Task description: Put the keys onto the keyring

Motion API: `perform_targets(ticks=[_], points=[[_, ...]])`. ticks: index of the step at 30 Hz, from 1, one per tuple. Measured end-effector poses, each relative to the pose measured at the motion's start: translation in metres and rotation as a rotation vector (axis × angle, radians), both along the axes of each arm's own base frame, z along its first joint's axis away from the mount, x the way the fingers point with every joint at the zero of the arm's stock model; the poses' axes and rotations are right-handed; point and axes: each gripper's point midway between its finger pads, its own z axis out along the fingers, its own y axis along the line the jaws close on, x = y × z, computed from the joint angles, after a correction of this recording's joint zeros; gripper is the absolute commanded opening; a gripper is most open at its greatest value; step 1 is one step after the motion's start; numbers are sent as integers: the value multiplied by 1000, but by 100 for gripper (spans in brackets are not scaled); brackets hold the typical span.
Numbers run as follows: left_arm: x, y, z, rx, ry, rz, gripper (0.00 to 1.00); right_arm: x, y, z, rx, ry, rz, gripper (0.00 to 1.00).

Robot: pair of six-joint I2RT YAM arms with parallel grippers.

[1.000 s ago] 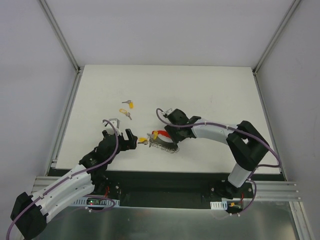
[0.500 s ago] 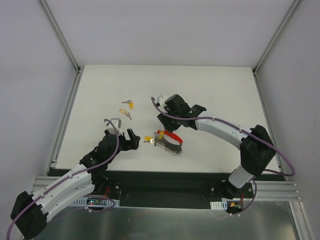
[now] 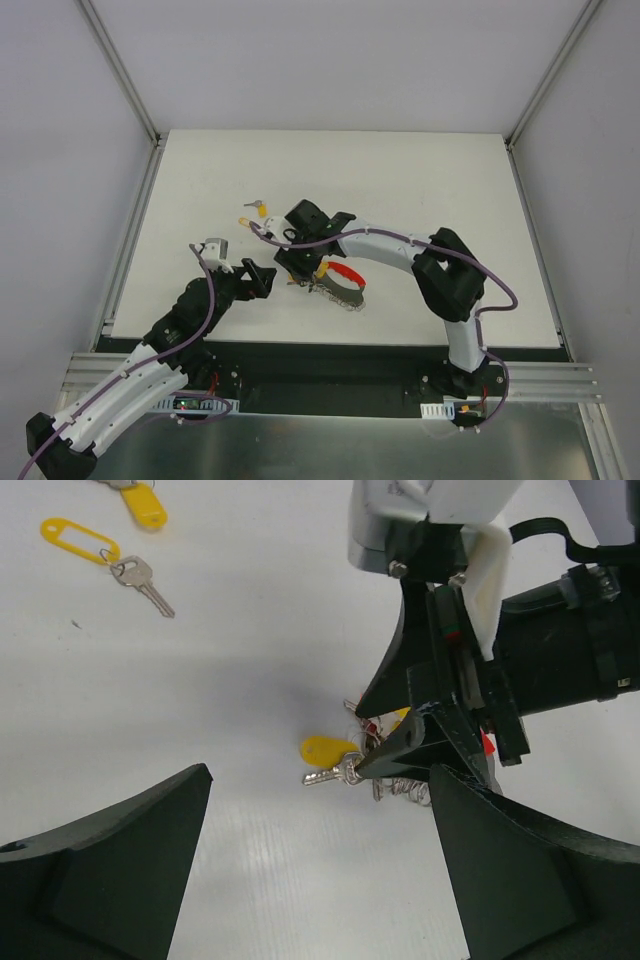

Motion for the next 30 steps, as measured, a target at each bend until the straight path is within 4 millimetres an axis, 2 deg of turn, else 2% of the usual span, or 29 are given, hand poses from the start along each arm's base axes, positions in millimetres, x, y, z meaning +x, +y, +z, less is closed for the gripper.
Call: perform_targets(ticks=[6,12,16,18,20,21,24,27,30], points=[[-3,1,-4,11,15,-7,91,2,16,-15,-15,-3,65,53],[-5,-1,-8,17,29,-24,90,-2,16,-34,-58,8,108,55],[-6,0,-6,14,21,-26,90,-7,17,-35,-74,3,142,53],[-6,0,-3,8,12,-26,90,-9,17,-36,-84,-7,158,49],[-7,0,-2,5,7,-27,90,-9,17,-36,-94,-22,167,36],[-7,0,-2,4,6,-27,90,-9,17,-36,-99,-30,172,24],[-7,0,-2,6,8,-29,90,-9,17,-37,-106,-41,182,8],[-7,0,-2,7,9,-30,90,-9,21,-32,-96,-53,190,1],[-7,-1,-3,7,10,-31,90,-11,24,-30,-91,-57,198,1]])
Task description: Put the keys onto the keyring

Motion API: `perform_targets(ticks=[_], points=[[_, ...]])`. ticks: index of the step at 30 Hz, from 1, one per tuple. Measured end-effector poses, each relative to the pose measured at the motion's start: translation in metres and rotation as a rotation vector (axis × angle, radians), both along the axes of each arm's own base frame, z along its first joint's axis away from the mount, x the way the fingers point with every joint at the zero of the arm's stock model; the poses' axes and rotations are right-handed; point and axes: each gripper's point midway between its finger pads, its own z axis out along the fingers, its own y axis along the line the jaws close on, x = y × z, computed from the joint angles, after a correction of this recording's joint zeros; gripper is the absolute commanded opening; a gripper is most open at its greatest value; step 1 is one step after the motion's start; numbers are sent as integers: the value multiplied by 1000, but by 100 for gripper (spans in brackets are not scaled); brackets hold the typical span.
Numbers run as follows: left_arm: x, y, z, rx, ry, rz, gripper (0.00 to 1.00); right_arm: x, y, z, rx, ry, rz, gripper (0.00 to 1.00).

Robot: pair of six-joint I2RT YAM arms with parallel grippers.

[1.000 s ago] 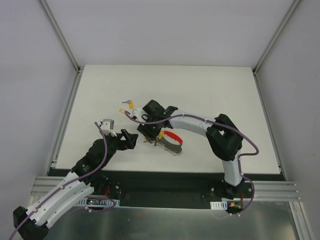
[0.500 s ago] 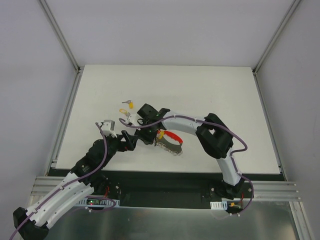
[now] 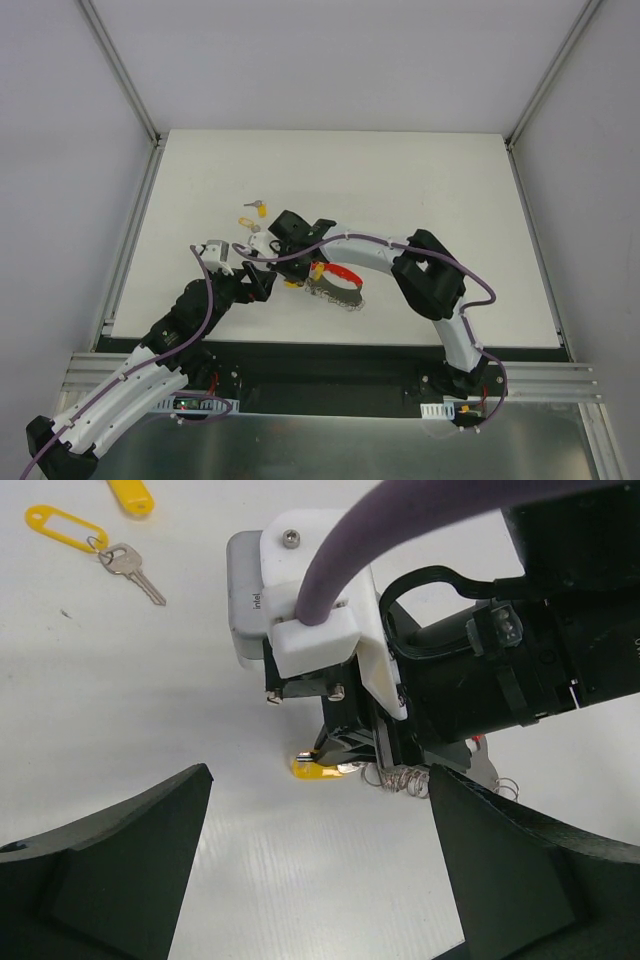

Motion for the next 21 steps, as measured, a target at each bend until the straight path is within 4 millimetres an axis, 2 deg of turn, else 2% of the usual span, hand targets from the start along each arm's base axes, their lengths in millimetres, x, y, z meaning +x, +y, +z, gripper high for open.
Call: perform_targets(ticks=[5,10,17,21], points=[[0,0,0,-1,0,-3,90,-2,2,6,11,-5,3,1],[-1,-2,0,-2,2,-14,90,-4,-2,23,38,-18,-18,1],[-2,-3,-4,11,14,-22,91,-3,-21,59,137,-38,-112,1],[-2,-4,-9,26,31,-24,91,6,-37,63,183,-29,-206,1]])
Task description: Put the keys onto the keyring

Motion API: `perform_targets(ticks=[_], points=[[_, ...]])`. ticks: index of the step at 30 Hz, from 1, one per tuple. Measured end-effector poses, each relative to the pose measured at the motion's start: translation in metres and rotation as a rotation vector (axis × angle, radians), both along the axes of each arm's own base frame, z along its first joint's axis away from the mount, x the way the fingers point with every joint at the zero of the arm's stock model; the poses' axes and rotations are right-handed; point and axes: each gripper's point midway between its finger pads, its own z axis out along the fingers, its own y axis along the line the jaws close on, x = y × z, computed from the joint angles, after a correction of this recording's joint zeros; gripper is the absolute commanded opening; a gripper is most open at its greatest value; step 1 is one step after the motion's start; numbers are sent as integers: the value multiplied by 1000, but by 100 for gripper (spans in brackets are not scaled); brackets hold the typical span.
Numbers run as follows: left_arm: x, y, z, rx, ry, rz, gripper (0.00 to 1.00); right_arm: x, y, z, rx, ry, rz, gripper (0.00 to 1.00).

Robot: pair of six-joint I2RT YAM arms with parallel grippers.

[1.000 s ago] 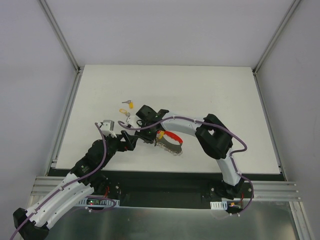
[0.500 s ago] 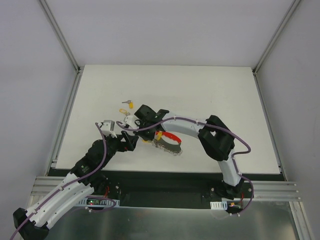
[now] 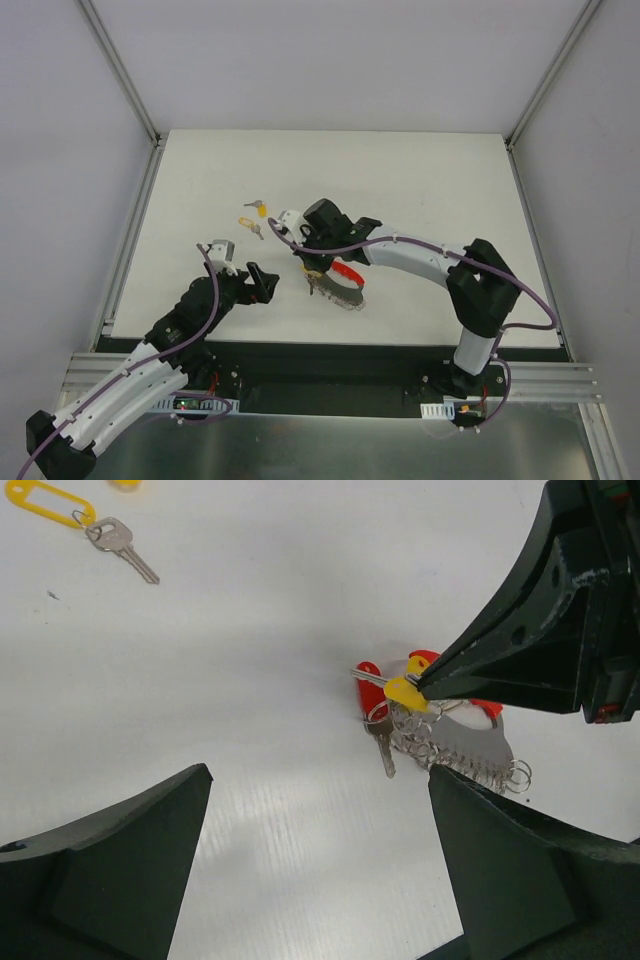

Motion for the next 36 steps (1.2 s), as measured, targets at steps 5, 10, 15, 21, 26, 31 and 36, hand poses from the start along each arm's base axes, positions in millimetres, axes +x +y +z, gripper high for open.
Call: perform_targets(ticks=[5,10,15,21,26,31,36], points=[[1,-6,-6,22,17,-29,91,10,-18,-17,23,56,-116,2],[3,-15,-17,44,44,-66,90,17,-27,-26,51,109,-200,1],[4,-25,-31,60,70,-109,90,27,-26,-21,91,118,-258,1],[9,-35,-41,68,87,-141,89,37,-29,-11,121,110,-301,1],[10,-41,-58,101,136,-166,84,48,-37,-10,123,108,-355,1],[12,-48,-70,142,173,-208,79,63,-46,-6,136,109,-418,1],[18,-61,-70,151,152,-260,70,67,-46,-2,149,110,-440,1]])
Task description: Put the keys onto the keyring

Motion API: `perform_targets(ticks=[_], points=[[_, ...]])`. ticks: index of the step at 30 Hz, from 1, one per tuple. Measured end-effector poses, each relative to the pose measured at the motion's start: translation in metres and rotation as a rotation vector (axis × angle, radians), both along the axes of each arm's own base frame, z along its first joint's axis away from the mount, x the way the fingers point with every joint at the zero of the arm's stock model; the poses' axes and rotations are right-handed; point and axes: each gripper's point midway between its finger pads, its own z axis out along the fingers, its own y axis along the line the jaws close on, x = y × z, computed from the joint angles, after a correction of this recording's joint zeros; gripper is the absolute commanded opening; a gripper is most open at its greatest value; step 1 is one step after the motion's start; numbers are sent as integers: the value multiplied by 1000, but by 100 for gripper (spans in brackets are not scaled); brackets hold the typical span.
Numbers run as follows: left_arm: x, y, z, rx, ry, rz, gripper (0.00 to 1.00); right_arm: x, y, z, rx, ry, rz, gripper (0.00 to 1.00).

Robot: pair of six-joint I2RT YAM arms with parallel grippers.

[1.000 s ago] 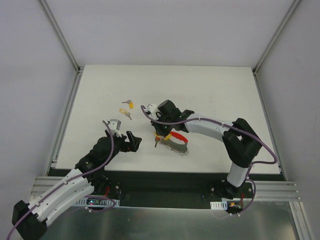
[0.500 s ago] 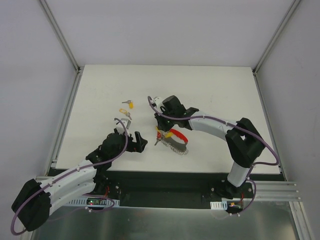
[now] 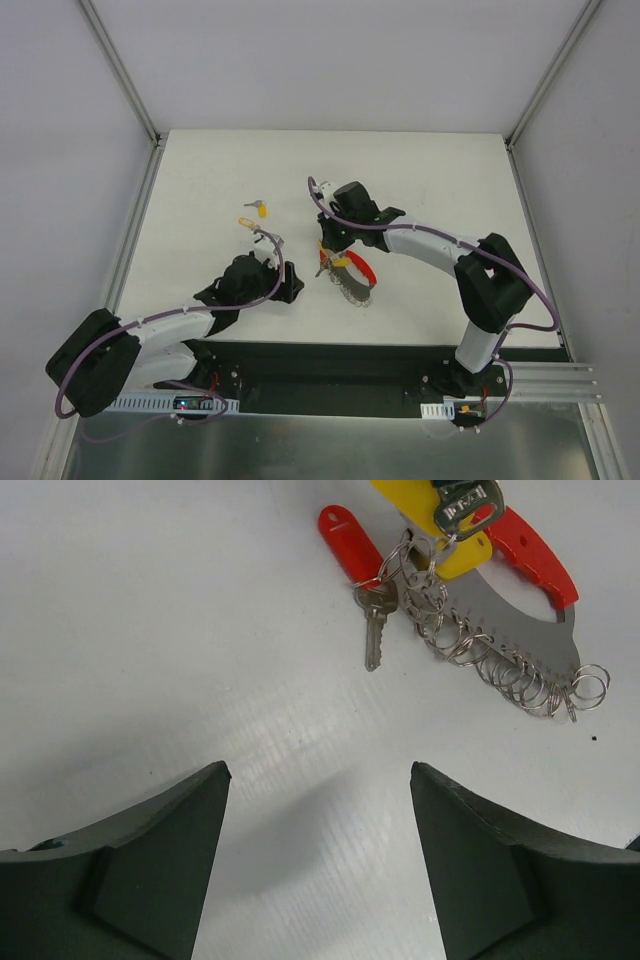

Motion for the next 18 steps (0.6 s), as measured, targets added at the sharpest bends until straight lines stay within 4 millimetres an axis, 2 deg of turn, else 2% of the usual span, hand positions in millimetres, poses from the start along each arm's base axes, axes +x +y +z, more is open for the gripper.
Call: perform_targets(ticks=[6,10,13,18], points=[[10,-15,0,14,-80,-90,54,-2,-2,-1,-4,19,-17,1],[17,-26,6,13,-155,-154,52,-4,-4,3,-1,24,-31,1],[19,-36,13,7,-212,-201,53,-4,-5,15,14,10,-43,1],[23,-50,27,-10,-294,-258,54,-5,-7,46,63,-42,-51,1]])
